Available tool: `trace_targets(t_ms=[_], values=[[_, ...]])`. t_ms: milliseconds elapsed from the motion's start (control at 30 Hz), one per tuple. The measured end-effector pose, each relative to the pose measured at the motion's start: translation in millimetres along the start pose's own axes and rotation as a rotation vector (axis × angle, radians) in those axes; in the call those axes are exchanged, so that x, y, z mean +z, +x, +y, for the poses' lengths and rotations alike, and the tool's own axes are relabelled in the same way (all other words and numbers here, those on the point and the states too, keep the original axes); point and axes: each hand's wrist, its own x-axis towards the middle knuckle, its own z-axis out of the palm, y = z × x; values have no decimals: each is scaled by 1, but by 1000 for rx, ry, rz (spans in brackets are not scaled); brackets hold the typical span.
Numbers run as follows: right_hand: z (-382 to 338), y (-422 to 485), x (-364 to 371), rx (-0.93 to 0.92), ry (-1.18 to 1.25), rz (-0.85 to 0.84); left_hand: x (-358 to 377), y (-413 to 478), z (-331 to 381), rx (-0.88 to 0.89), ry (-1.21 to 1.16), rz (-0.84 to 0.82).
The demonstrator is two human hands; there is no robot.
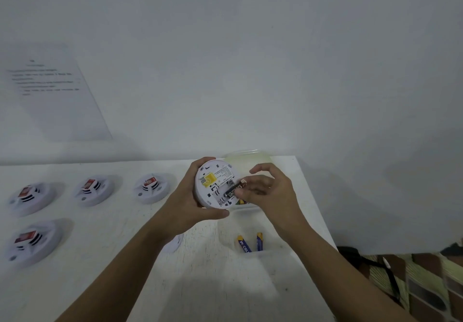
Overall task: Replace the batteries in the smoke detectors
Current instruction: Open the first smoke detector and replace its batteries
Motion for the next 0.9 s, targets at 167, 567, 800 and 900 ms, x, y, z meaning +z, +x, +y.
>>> trace_targets(t_ms=[167, 567, 800, 900], values=[[7, -7, 3, -114, -109, 22, 3, -5, 1, 1, -13, 18], [16, -13, 6, -319, -413, 7, 1, -12, 1, 18, 43, 5], [16, -10, 0, -353, -487, -52, 1, -12, -1, 25, 70, -18], [17, -10, -1, -381, -524, -120, 0, -10, -2, 11, 53, -18]])
